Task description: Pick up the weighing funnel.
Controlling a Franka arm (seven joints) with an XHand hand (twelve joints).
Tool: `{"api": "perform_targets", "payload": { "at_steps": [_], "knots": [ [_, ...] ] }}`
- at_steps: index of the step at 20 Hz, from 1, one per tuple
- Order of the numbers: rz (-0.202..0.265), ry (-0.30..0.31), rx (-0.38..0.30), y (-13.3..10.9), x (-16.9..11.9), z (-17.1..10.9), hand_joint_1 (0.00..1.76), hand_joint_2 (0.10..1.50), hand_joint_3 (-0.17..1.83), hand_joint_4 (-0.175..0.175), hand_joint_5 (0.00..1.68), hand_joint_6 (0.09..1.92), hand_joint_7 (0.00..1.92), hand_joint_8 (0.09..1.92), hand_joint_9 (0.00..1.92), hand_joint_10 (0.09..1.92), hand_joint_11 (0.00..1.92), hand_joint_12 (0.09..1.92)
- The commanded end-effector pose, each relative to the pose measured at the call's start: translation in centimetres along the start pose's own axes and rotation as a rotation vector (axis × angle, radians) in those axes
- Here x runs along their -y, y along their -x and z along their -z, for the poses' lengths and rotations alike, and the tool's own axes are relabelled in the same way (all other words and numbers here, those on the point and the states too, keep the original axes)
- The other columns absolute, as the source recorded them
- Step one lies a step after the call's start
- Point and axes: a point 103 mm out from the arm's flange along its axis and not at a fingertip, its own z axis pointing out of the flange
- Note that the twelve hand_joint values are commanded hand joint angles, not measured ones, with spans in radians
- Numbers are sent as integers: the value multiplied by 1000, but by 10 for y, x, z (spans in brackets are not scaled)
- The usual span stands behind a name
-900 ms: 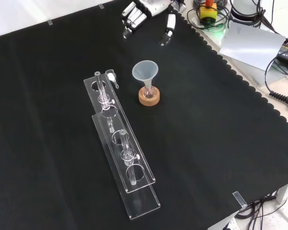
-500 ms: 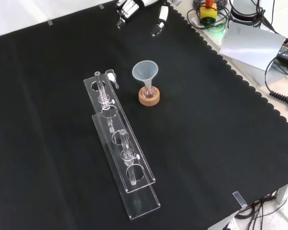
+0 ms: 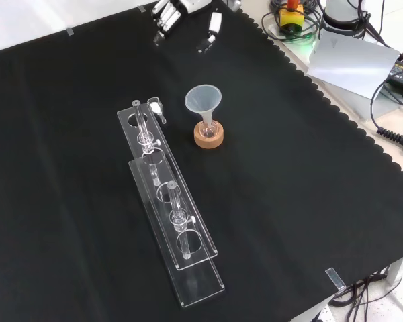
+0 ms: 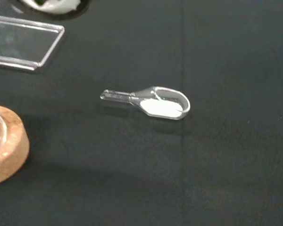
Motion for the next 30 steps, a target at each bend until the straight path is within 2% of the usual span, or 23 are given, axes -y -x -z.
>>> {"api": "perform_targets", "payload": {
  "at_steps": [1,13,21,30],
  "knots": [
    [10,-45,0,17,-47,-32,776,691,535,-52,514,87,539,696,702,584,392,1321],
    [26,-111,-18,24,-90,-80,803,680,581,-48,554,90,560,690,734,554,416,1299],
    [43,-160,-32,20,-101,-109,816,677,599,-46,606,121,600,701,778,553,436,1296],
    [51,-186,-36,17,-106,-129,820,671,612,-52,578,122,614,704,795,544,448,1288]
  ]
}}
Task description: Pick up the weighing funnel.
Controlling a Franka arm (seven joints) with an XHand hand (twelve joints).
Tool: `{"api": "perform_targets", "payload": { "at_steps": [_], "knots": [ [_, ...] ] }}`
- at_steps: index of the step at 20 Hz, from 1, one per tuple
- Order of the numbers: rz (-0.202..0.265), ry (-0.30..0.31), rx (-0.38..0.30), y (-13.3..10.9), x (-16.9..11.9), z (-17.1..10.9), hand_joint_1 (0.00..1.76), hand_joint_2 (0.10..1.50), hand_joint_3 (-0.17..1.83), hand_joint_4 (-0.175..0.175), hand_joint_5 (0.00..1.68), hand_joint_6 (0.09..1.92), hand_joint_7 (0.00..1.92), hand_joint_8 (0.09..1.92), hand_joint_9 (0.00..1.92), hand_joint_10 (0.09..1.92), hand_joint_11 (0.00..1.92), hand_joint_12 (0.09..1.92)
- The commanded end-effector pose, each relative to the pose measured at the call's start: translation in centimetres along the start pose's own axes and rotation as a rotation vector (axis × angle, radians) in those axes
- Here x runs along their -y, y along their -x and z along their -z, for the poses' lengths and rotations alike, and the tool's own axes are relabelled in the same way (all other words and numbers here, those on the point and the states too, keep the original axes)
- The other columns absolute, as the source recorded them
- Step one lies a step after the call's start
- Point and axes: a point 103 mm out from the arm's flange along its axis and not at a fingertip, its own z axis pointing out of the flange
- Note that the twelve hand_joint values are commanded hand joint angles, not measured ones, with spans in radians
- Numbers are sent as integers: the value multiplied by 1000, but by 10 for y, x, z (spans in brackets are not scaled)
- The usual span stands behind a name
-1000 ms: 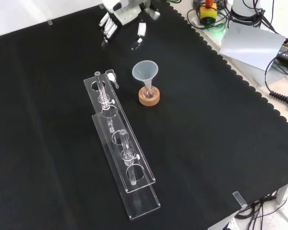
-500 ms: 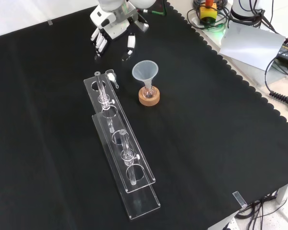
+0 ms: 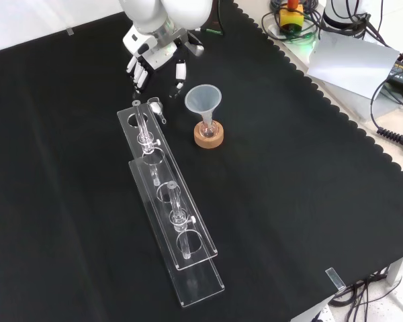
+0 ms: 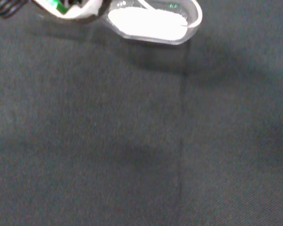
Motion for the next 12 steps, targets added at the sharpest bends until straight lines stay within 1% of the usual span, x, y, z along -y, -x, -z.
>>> {"api": "perform_targets", "payload": {
  "at_steps": [1,12],
  "knots": [
    [4,-8,-2,-1,-4,-8,820,670,613,-52,578,124,615,704,796,543,449,1287],
    [9,-23,-9,-1,-12,-22,825,665,624,-52,572,137,619,708,812,537,453,1284]
  ]
}}
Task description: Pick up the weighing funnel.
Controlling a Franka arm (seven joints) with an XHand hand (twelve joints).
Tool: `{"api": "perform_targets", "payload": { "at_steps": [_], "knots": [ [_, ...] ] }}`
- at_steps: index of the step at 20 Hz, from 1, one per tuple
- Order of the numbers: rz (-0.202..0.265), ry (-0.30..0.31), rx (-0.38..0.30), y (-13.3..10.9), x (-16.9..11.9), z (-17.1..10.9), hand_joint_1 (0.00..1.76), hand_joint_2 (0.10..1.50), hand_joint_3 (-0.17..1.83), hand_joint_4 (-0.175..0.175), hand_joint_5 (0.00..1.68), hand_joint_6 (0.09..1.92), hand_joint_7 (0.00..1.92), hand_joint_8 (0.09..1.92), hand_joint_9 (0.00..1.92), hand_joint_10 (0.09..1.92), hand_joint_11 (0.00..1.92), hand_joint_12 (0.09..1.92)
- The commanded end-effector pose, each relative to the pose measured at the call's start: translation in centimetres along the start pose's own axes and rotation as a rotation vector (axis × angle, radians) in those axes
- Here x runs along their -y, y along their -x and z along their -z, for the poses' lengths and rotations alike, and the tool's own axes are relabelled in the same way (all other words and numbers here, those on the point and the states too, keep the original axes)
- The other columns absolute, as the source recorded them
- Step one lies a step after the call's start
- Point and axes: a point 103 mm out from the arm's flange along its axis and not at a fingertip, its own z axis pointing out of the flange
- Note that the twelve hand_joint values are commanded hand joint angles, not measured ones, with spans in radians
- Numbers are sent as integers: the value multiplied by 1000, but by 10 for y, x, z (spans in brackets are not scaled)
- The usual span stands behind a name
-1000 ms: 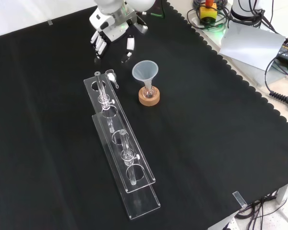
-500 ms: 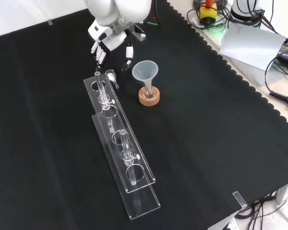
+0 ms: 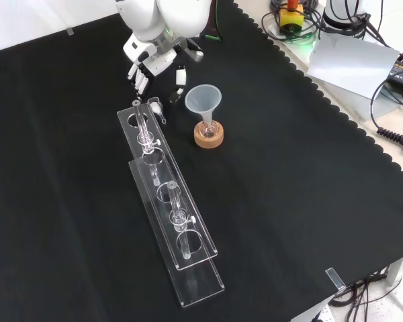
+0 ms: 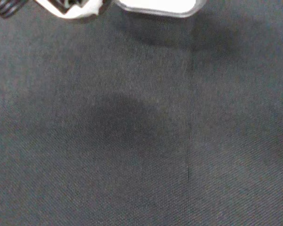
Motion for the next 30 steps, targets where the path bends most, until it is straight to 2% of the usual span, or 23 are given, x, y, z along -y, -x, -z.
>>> {"api": "perform_targets", "payload": {
  "at_steps": [1,17,30],
  "knots": [
    [2,-2,-3,0,-4,-6,825,664,625,-52,571,139,619,708,813,537,454,1284],
    [-4,0,-6,9,-12,-14,828,665,635,-51,567,162,621,713,816,528,456,1282],
    [10,20,-3,9,-15,-18,833,682,633,-33,624,250,649,713,832,521,471,1274]
  ]
}}
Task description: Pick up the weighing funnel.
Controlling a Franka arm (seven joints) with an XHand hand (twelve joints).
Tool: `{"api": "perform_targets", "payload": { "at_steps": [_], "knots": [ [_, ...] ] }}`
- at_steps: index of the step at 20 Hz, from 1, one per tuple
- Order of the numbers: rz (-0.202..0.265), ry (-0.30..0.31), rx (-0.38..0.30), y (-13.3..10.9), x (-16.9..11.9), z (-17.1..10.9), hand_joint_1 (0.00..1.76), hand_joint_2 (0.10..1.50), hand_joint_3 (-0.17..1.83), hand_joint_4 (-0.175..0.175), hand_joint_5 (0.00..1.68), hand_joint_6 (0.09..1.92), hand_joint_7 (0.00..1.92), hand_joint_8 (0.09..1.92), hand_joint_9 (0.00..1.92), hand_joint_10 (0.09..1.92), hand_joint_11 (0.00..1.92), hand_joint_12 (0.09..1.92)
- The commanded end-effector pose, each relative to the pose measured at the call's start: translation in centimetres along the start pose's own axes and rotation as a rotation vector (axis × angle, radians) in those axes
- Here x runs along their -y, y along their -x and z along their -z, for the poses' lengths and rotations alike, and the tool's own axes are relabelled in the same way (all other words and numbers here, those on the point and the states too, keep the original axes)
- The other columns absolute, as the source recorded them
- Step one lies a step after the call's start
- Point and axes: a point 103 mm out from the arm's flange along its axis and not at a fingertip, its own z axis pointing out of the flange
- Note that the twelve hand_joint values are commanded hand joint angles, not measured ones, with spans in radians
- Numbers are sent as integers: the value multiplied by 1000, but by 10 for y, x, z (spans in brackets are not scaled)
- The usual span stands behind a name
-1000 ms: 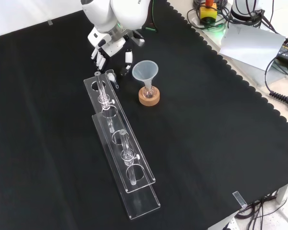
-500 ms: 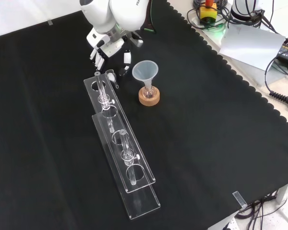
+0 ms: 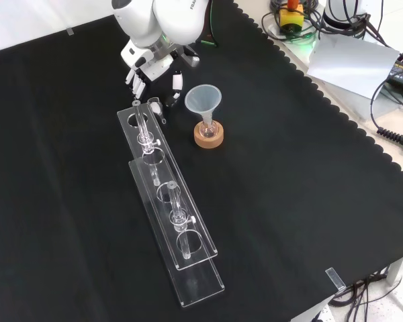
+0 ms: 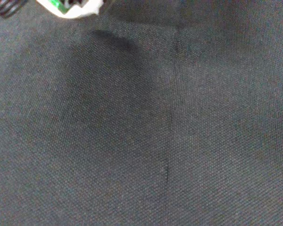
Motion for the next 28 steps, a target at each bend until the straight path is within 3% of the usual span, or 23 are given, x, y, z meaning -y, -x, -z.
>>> {"api": "perform_targets", "payload": {
  "at_steps": [1,7,21,28],
  "knots": [
    [11,11,-3,-2,-1,-2,836,684,629,-31,610,307,655,706,839,512,473,1274],
    [16,11,-7,-3,-3,-5,848,688,627,-24,556,531,673,703,861,496,489,1269],
    [21,9,-14,-4,-3,-10,857,687,630,-20,543,618,679,711,870,497,506,1263],
    [33,10,-17,-5,-4,-8,861,690,633,9,603,663,688,711,890,499,521,1257]
  ]
}}
